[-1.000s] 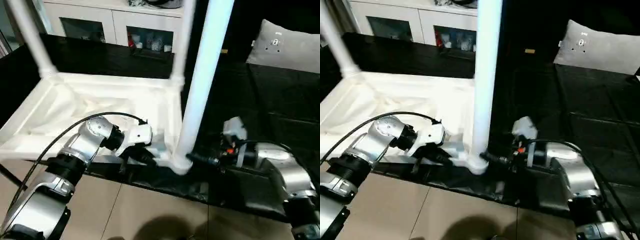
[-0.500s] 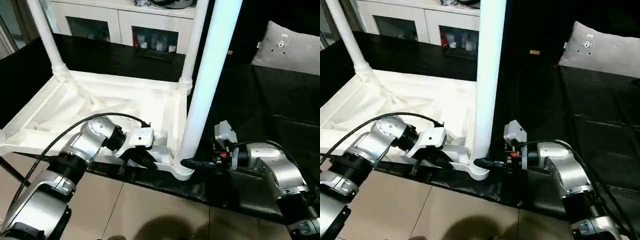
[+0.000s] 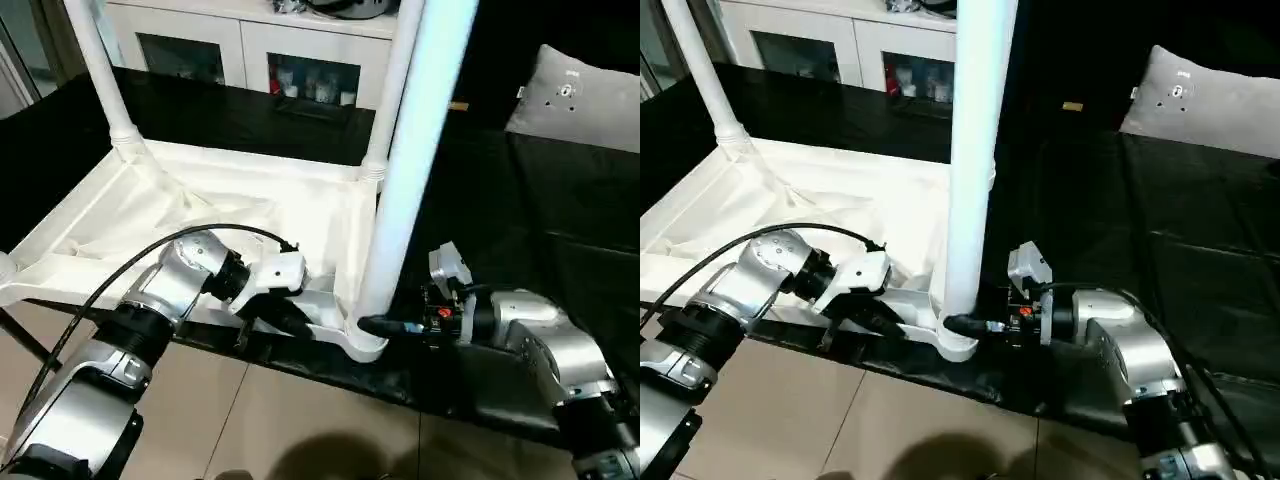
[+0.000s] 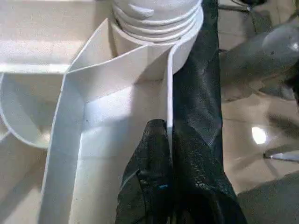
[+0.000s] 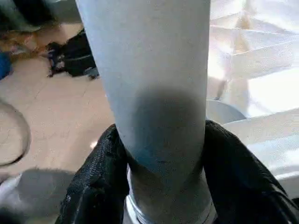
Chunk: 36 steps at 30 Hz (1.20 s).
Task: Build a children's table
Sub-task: Rotate leg to tighten
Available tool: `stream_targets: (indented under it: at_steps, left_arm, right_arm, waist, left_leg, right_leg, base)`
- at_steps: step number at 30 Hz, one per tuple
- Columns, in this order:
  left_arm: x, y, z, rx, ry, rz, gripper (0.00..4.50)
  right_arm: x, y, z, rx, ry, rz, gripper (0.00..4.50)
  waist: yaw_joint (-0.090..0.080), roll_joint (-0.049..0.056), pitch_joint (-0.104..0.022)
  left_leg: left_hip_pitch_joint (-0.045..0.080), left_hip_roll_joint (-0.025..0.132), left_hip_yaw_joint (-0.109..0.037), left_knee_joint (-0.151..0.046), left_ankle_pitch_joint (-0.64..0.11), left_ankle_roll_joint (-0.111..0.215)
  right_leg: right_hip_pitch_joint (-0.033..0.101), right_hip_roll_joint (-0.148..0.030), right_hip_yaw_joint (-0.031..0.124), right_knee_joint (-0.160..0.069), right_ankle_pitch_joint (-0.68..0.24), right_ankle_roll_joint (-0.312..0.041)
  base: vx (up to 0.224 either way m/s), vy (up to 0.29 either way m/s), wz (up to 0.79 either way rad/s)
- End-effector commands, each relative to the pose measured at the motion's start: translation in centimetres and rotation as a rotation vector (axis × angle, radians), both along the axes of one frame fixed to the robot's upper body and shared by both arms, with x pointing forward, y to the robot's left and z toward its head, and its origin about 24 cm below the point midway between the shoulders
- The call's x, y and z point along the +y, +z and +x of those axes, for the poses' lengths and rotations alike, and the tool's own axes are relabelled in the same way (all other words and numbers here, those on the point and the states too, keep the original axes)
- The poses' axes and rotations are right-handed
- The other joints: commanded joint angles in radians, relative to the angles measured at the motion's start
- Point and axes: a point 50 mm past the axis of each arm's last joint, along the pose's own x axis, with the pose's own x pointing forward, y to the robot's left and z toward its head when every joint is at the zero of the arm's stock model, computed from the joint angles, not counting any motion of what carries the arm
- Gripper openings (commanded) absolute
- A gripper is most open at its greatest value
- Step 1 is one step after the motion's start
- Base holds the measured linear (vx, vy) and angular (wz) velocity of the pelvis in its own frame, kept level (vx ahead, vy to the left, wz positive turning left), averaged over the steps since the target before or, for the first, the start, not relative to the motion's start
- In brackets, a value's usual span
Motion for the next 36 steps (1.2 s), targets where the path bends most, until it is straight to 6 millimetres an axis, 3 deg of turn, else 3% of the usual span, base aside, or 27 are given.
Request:
stream_targets:
  at_steps: [1, 3, 4, 5, 8, 13, 14, 19, 27, 28, 34, 36]
  left_arm:
    - [-2.8, 1.2, 0.4, -0.031, 0.024, -0.102, 0.00]
    - [-3.8, 1.3, 0.9, -0.022, 0.144, -0.145, 0.00]
    - [-4.4, 1.3, 1.2, -0.027, 0.196, -0.161, 0.00]
    - [-5.2, 1.4, 1.6, -0.042, 0.266, -0.182, 0.00]
    - [-6.5, 1.6, 1.9, -0.052, 0.351, -0.218, 0.00]
    - [-9.1, 2.1, 2.6, -0.110, 0.497, -0.281, 0.00]
    - [-9.5, 2.2, 2.7, -0.123, 0.510, -0.285, 0.00]
    - [-9.1, 2.2, 2.8, -0.155, 0.519, -0.260, 0.00]
    - [-6.3, 1.6, 2.8, -0.165, 0.497, -0.207, 0.00]
    - [-5.5, 1.4, 2.8, -0.163, 0.483, -0.194, 0.00]
    - [-3.6, 1.1, 2.4, -0.152, 0.365, -0.151, 0.00]
    - [-3.0, 1.1, 2.0, -0.139, 0.281, -0.139, 0.00]
  right_arm:
    - [1.3, -0.5, 0.6, 0.019, -0.131, -0.009, 1.94]
    - [2.1, -1.1, 1.5, 0.022, -0.296, -0.054, 1.94]
    - [2.5, -1.4, 1.9, 0.027, -0.378, -0.065, 1.93]
    - [2.9, -1.5, 2.5, 0.046, -0.483, -0.058, 1.93]
    - [3.5, -1.8, 3.2, 0.069, -0.629, -0.067, 1.93]
    - [5.1, -1.9, 3.8, 0.065, -0.734, -0.076, 1.93]
    - [5.4, -1.8, 3.9, 0.053, -0.758, -0.070, 2.49]
    - [5.2, -1.6, 3.9, 0.042, -0.815, -0.038, 2.90]
    - [3.6, -0.9, 3.3, -0.018, -0.772, -0.003, 3.57]
    - [2.9, -0.8, 3.0, -0.031, -0.744, -0.002, 3.80]
    - [0.8, -0.6, 2.3, -0.050, -0.622, -0.042, 4.30]
    - [-0.2, -0.2, 2.1, -0.075, -0.528, -0.056, 4.45]
  waist:
    - [-0.008, -0.004, -0.068]
    - [-0.017, -0.006, -0.068]
    - [-0.023, 0.005, -0.067]
    - [-0.037, -0.003, -0.068]
    - [-0.057, -0.007, -0.070]
    - [-0.057, -0.003, -0.076]
    - [-0.056, 0.001, -0.076]
    - [-0.055, 0.004, -0.077]
    - [-0.054, 0.005, -0.073]
    - [-0.054, 0.001, -0.073]
    - [-0.052, 0.002, -0.073]
    - [-0.050, -0.002, -0.072]
  left_leg:
    - [-0.011, 0.002, 0.018, -0.070, -0.151, 0.027]
    - [-0.012, -0.001, 0.015, -0.072, -0.155, 0.006]
    - [-0.015, -0.004, 0.012, -0.074, -0.160, -0.008]
    - [-0.016, -0.007, 0.014, -0.071, -0.165, -0.008]
    - [-0.020, -0.013, 0.014, -0.067, -0.155, -0.001]
    - [-0.017, -0.011, 0.017, -0.063, -0.113, 0.040]
    - [-0.017, -0.009, 0.017, -0.064, -0.104, 0.041]
    - [-0.017, -0.006, 0.016, -0.066, -0.094, 0.052]
    - [-0.017, -0.006, 0.015, -0.069, -0.129, 0.055]
    - [-0.017, -0.005, 0.016, -0.068, -0.131, 0.058]
    - [-0.018, -0.003, 0.015, -0.068, -0.133, 0.063]
    - [-0.017, -0.002, 0.015, -0.068, -0.139, 0.068]
  right_leg:
    - [0.064, -0.057, 0.032, -0.084, -0.372, -0.151]
    - [0.064, -0.056, 0.031, -0.087, -0.412, -0.129]
    - [0.066, -0.056, 0.028, -0.088, -0.440, -0.115]
    - [0.065, -0.053, 0.029, -0.092, -0.445, -0.106]
    - [0.067, -0.049, 0.028, -0.095, -0.437, -0.105]
    - [0.068, -0.046, 0.033, -0.088, -0.302, -0.157]
    - [0.067, -0.045, 0.035, -0.084, -0.259, -0.168]
    - [0.073, -0.047, 0.035, -0.076, -0.172, -0.197]
    - [0.075, -0.050, 0.035, -0.083, -0.226, -0.185]
    - [0.075, -0.050, 0.036, -0.083, -0.231, -0.182]
    - [0.075, -0.052, 0.035, -0.082, -0.235, -0.187]
    - [0.076, -0.052, 0.035, -0.082, -0.244, -0.188]
  base:
    - [0.000, 0.000, 0.00]
    - [0.000, 0.000, 0.00]
    - [0.000, 0.000, 0.00]
    - [0.000, 0.000, 0.00]
    - [0.000, 0.000, 0.00]
    - [0.000, 0.000, 0.00]
    - [0.000, 0.000, 0.00]
    - [0.000, 0.000, 0.00]
    - [0.000, 0.000, 0.00]
    - [0.000, 0.000, 0.00]
    - [0.000, 0.000, 0.00]
    - [0.000, 0.000, 0.00]
